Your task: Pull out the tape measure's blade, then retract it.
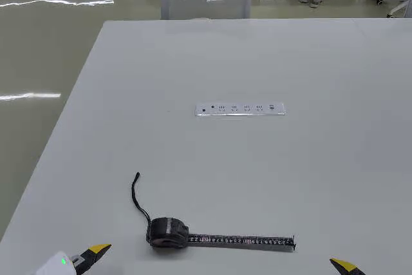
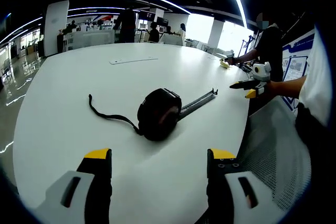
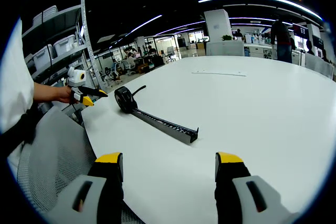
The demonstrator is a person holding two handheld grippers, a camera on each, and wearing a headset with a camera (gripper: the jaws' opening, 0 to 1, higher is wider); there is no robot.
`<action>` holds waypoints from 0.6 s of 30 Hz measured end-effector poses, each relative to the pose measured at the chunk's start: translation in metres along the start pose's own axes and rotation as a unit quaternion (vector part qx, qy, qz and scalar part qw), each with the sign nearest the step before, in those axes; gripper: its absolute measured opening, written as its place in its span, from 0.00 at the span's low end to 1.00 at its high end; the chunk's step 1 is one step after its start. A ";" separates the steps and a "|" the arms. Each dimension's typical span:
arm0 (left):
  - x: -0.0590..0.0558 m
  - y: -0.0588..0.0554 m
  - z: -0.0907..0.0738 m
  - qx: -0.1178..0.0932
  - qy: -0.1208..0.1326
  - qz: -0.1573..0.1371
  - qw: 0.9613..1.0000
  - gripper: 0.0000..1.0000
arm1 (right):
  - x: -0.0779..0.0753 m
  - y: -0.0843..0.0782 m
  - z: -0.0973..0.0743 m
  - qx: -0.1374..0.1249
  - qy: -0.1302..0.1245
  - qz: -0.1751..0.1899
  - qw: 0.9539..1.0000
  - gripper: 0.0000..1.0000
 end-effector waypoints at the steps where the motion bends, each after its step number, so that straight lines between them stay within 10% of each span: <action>1: 0.000 0.000 0.000 0.001 -0.001 0.001 1.000 0.72 | -0.001 0.000 0.000 0.000 0.000 -0.001 1.000 0.72; 18: 0.010 0.006 0.012 0.022 -0.020 0.029 0.999 0.71 | -0.015 0.006 0.004 0.005 0.010 -0.010 1.000 0.72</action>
Point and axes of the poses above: the centre of the closed fingertips' face, and the gripper's own axes: z roughly forward along the fingers, x roughly to its left, y roughly out of its top, the point moved 3 cm from there along -z, roughly backward along the fingers, and after that the axes turned 5 degrees about -z, right-handed, at the moved point
